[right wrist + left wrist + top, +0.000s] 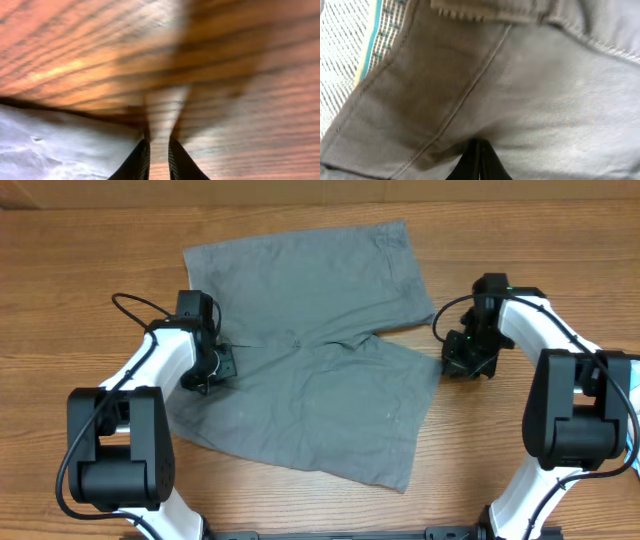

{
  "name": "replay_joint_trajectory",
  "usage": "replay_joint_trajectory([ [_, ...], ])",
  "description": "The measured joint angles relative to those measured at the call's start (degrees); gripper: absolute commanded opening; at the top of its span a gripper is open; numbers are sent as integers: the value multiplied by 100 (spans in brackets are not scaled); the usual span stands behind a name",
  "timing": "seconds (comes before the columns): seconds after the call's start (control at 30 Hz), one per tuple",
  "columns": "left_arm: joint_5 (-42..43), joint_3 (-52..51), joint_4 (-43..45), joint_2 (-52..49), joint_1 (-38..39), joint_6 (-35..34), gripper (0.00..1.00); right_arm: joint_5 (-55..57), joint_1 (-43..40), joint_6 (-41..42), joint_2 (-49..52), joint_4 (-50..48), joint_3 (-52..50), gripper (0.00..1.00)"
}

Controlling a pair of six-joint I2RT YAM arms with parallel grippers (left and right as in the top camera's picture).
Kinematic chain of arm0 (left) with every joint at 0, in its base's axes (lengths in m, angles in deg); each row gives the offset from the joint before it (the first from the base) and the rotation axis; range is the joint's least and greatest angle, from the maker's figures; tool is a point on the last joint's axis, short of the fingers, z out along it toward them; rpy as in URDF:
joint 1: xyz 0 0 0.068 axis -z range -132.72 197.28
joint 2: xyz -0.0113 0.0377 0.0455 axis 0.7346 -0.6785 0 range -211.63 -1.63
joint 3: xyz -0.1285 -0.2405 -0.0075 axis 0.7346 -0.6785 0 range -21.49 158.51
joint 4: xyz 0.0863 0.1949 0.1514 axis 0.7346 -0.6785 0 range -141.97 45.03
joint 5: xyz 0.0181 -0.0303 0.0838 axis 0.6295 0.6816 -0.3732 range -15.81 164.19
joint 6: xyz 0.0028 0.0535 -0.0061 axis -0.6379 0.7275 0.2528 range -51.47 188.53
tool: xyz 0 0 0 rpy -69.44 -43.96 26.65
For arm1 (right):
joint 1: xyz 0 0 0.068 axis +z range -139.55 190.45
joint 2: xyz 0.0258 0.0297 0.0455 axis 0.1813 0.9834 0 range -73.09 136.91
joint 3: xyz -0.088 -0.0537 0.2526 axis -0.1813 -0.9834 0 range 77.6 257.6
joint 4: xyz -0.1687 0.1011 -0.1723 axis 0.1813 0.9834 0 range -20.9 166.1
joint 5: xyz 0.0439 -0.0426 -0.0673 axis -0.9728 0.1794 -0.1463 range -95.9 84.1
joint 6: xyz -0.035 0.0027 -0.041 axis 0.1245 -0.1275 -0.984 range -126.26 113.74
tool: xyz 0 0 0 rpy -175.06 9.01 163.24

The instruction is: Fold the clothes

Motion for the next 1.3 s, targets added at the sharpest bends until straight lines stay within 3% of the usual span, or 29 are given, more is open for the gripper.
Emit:
replay_joint_trajectory([
  [0.27,-96,739,-1458,20,-116,0,4,-730,-46,-356,-162,160,0,39],
  [0.4,-116,1202,-2006,518,-116,0,5,-1034,-48,-487,-654,269,2,48],
  [0.6,-136,1447,-2761,1694,-116,-136,18,-1416,-44,-549,-1921,516,2,64],
  [0.73,-153,1456,-3222,1952,-116,-490,25,-1532,-44,-551,-2562,957,9,65],
  [0.83,-162,1344,-3265,1950,-120,-697,32,-1556,-44,-533,-2675,1322,11,65],
  [0.97,-254,946,-3193,1947,-269,-946,32,-1567,-35,-490,-2667,1377,-118,66],
  [1.13,-304,354,-3167,1945,-918,-1054,41,-1685,31,-435,-2667,1386,-688,69],
  [1.3,-146,-275,-2594,1943,-1657,-922,51,-1834,190,-334,-2667,933,-1429,70],
])
